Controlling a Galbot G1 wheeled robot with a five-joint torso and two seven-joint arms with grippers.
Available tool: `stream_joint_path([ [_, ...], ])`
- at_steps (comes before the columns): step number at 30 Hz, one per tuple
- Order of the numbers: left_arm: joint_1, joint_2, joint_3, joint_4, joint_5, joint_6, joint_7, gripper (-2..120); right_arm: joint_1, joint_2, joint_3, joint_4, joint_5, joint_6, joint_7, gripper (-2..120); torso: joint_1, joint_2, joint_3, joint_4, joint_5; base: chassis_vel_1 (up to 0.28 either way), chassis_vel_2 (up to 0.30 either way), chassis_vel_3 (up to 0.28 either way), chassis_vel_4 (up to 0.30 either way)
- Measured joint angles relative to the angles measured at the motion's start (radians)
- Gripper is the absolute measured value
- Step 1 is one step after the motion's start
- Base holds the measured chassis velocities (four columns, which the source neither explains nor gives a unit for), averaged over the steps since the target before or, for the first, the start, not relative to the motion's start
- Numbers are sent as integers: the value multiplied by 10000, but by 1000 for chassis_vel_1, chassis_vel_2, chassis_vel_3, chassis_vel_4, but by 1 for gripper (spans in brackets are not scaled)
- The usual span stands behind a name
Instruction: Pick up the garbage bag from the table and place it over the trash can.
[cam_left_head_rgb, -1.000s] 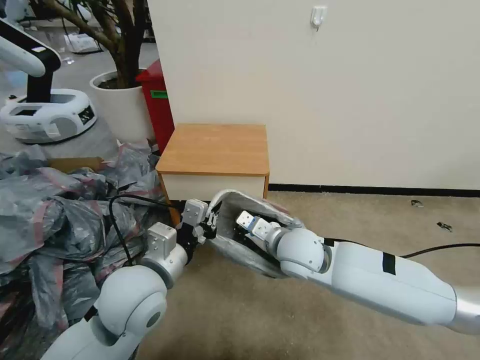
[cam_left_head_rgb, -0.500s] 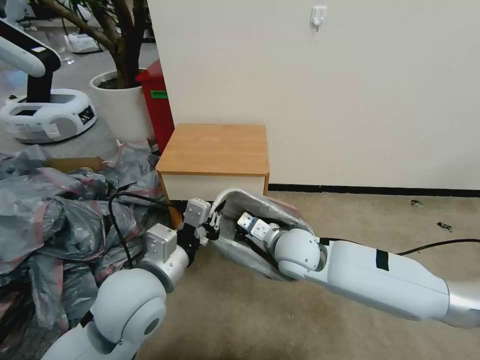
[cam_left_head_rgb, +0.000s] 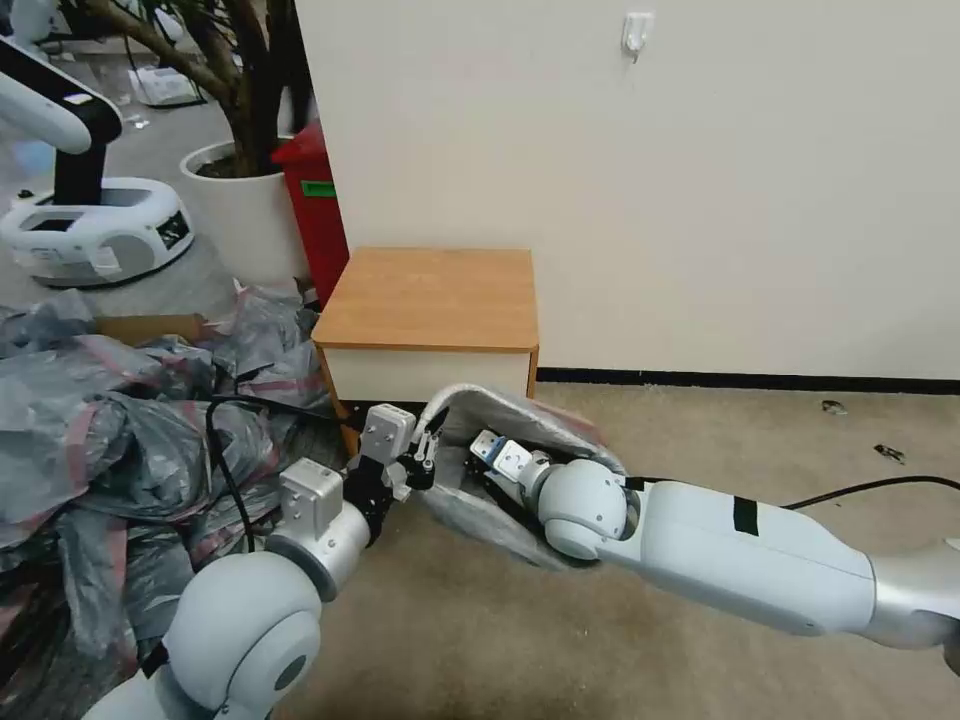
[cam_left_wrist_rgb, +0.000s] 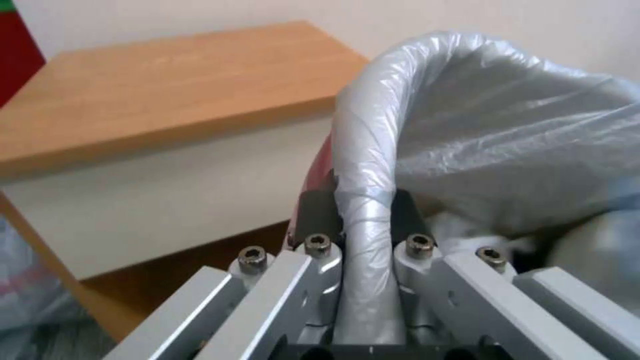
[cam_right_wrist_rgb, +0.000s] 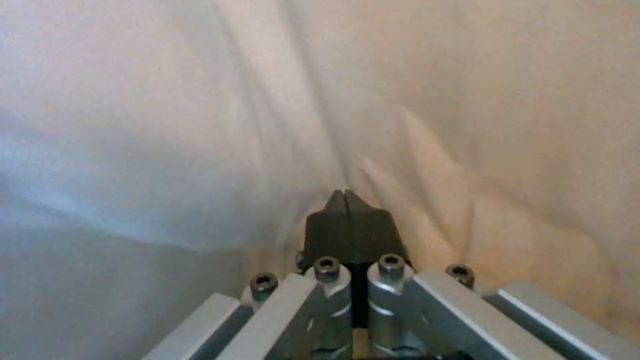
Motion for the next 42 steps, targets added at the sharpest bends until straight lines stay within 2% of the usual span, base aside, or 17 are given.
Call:
stream_joint_path([
  [10,-395,-245,406,1158,4,-195,-268,5,-8,-464,230,874,666,15,153,0,0,1,0,0,0,0,0,0,0],
  [14,-564,-367,586,1684,-170,-310,-489,5,-201,-751,702,1321,1015,29,153,0,0,1,0,0,1,0,0,0,0],
  [19,-642,-542,717,2236,-992,-422,-1032,5,-977,-1430,1713,2310,1568,166,150,0,0,1,0,3,2,0,0,0,0],
  [23,-433,-843,573,2689,-2504,-675,-1814,5,-3178,-2687,3830,3660,1663,1623,-1,0,0,2,-1,-4,2,0,0,0,0],
  [24,-433,-843,573,2689,-2504,-675,-1814,5,-3178,-2687,3830,3660,1663,1623,-1,0,0,2,-1,-4,2,0,0,0,0],
  [26,-118,-1092,413,2693,-3266,-984,-2351,5,-4572,-3092,4978,4084,1121,2904,431,0,0,1,-1,-3,1,0,0,0,0],
  [27,19,-1178,356,2672,-3415,-1094,-2497,5,-5097,-3107,5479,4152,815,3208,539,0,-1,2,-1,-1,1,0,0,0,0],
  [28,19,-1178,356,2672,-3415,-1094,-2497,5,-5097,-3107,5479,4152,815,3208,539,0,-1,2,-1,-1,1,0,0,0,0],
  [29,295,-1342,233,2600,-3553,-1272,-2668,5,-6148,-3022,6531,4232,216,3472,639,0,-1,1,-1,3,-1,0,0,0,0],
  [31,809,-1557,11,2384,-3611,-1376,-2823,5,-8338,-2367,8730,4325,-1362,3553,578,0,-1,2,-1,3,3,0,0,0,0],
  [32,1088,-1634,-44,2230,-3623,-1362,-2926,5,-9717,-1658,9997,4378,-2407,3645,323,5,-1,1,-1,3,5,0,0,0,0],
  [33,1088,-1634,-44,2230,-3623,-1362,-2926,5,-9717,-1658,9997,4378,-2407,3645,323,5,-1,1,-1,3,5,0,0,0,0],
  [35,1512,-1699,33,1910,-3637,-1201,-3223,5,-11910,-200,11666,4610,-3711,3881,-48,15,0,2,-3,-6,5,0,0,0,0],
  [36,1512,-1699,33,1910,-3637,-1201,-3223,5,-11910,-200,11666,4610,-3711,3881,-48,15,0,2,-3,-6,5,0,0,0,0],
  [38,1893,-1764,277,1677,-3649,-1053,-3488,5,-13345,1060,12440,4853,-4606,4202,-306,26,-1,2,-3,-6,0,0,0,0,0],
  [40,1999,-1791,363,1641,-3645,-1034,-3545,5,-13606,1346,12549,4872,-4850,4348,-388,30,-1,2,-3,-3,0,0,0,0,0],
  [42,2397,-1910,684,1638,-3305,-1045,-3609,5,-14216,2213,12718,4820,-5685,4957,-613,39,-1,2,-2,-1,-2,0,0,0,0],
])
